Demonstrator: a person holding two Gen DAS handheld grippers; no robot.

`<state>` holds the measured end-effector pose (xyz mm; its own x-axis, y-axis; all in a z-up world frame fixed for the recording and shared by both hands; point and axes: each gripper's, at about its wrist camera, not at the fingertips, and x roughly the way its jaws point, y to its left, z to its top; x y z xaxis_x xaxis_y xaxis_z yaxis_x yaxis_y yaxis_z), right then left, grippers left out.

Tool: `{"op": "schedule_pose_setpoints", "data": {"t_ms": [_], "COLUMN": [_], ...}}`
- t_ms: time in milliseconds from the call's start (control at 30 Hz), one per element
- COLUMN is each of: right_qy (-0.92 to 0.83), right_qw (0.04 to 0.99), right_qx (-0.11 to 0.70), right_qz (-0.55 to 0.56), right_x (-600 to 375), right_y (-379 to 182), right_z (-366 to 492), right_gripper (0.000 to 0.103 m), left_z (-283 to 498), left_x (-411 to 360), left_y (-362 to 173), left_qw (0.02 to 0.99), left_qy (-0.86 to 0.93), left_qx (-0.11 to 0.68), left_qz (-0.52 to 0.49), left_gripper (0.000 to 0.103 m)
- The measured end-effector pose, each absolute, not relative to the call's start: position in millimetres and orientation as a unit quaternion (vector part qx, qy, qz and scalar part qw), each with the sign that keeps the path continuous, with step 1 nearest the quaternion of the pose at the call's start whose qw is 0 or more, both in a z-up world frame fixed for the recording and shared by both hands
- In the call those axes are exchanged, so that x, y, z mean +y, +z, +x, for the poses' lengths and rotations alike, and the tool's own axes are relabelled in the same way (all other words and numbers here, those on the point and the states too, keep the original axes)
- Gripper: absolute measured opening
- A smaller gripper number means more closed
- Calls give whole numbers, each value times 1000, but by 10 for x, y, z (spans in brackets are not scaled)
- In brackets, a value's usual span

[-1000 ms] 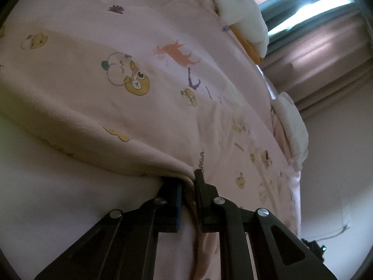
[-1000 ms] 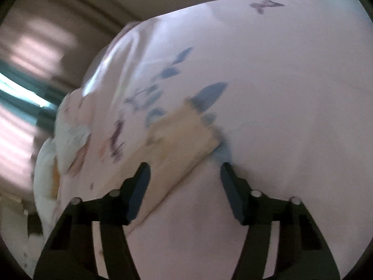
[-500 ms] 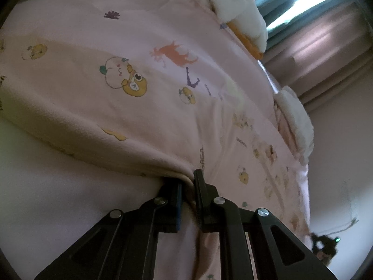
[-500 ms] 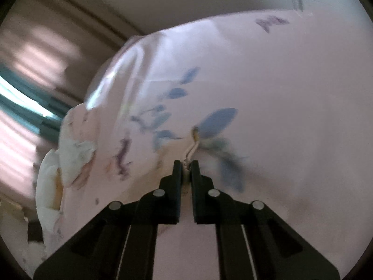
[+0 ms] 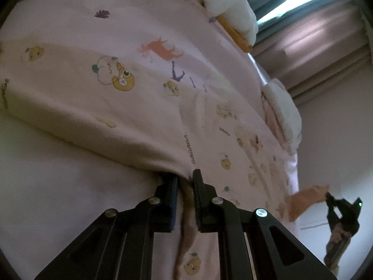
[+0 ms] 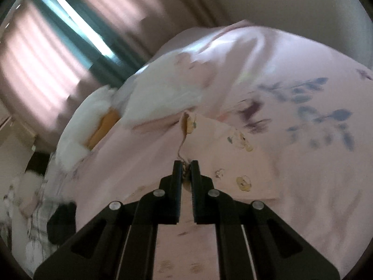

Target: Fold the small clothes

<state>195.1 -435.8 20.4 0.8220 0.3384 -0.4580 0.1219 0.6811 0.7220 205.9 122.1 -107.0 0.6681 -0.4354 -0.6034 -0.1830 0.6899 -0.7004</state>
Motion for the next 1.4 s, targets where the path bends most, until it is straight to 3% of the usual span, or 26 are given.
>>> {"op": "schedule_pose_setpoints", "data": {"t_ms": [500,633,733,833,900,1000,1067,1133,1200,1267,1400], "right_qy": [224,227,191,110,72,70,68,56,61,53,104], "right_qw": [847,863,876,886,888,875,864,878,897,892,871], "right_qx": [360,378,401,423,432,456,482,471,435,437,426], "right_qz": [322,247,189,155,139,143,126,70,56,103,223], "right_x": [-2007,-1535,-1537,-1761,-1853,-1962,-1878,-1747,-1713,-1809,-2052], "right_y": [344,354,246,84,-7,-246,-446,-563,-529,-497,-436], "right_z": [2542,2563,2612,2662,2691,2731,2748,2709,2669,2707,2785], "right_gripper": [7,8,21,44,65,68,67,59,18,12,10], "left_z": [2119,2116,2132,2134,2135,2141,2138,2142,2144,2142,2141], "left_x": [1201,1214,1201,1170,1156,1158,1175,1176,1166,1158,1147], "left_y": [-1134,-1144,-1164,-1142,-1130,-1136,-1142,-1143,-1138,-1137,-1130], "left_qw": [815,810,807,813,816,815,814,814,817,819,822], "left_qy": [-79,-90,-92,-87,-85,-86,-88,-86,-85,-83,-82], "left_qx": [408,411,416,417,417,417,418,419,419,419,418], "left_qz": [-405,-408,-408,-396,-391,-392,-393,-392,-387,-384,-378], "left_gripper": [8,8,8,8,8,8,8,8,8,8,8]}}
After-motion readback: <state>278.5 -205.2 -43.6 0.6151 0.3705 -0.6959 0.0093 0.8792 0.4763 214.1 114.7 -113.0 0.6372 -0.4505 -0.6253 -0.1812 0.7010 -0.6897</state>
